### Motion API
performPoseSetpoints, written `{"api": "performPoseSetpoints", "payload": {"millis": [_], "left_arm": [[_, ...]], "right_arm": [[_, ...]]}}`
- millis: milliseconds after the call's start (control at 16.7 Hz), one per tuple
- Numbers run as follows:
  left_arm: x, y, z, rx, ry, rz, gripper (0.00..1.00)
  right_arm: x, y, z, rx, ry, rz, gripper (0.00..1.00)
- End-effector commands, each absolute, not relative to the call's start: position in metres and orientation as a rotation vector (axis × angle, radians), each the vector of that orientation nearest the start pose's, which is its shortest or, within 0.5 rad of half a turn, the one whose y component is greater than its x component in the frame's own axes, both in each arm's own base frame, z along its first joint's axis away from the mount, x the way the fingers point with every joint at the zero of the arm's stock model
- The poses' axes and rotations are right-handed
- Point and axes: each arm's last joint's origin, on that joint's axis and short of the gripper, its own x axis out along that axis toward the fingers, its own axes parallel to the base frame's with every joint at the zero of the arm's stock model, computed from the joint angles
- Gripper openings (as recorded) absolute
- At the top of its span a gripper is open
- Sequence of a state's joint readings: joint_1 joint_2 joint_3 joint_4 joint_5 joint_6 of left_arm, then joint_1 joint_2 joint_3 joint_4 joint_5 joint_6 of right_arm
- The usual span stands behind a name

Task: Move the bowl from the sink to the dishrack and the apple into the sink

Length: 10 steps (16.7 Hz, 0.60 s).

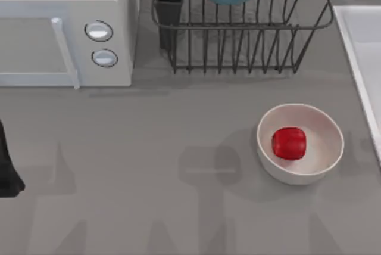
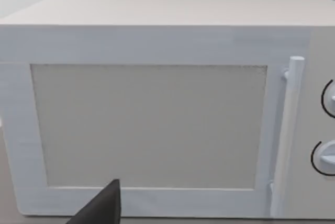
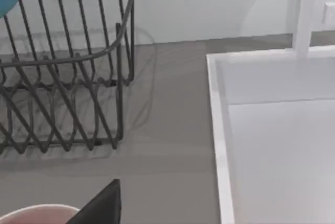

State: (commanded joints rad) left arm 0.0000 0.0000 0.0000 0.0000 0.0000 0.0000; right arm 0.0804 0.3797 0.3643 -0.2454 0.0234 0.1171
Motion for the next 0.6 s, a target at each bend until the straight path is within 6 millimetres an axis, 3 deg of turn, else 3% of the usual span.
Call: {"api": "performPoseSetpoints", "payload": {"millis": [120, 300, 420, 600], "left_arm": [[0.106, -0.001, 0.16, 0.0, 0.0, 0.0, 1.0], [0.106, -0.001, 0.16, 0.0, 0.0, 0.0, 1.0], [0.106, -0.001, 0.16, 0.0, 0.0, 0.0, 1.0], [0.106, -0.001, 0.16, 0.0, 0.0, 0.0, 1.0]], "right_arm": [[0.142, 0.017, 0.252, 0.133, 0.417, 0.066, 1.0], [0.189, 0.038, 0.272, 0.162, 0.706, 0.089, 1.0], [0.227, 0.059, 0.272, 0.162, 0.913, 0.093, 1.0], [0.278, 0.097, 0.254, 0.134, 1.194, 0.079, 1.0]]}}
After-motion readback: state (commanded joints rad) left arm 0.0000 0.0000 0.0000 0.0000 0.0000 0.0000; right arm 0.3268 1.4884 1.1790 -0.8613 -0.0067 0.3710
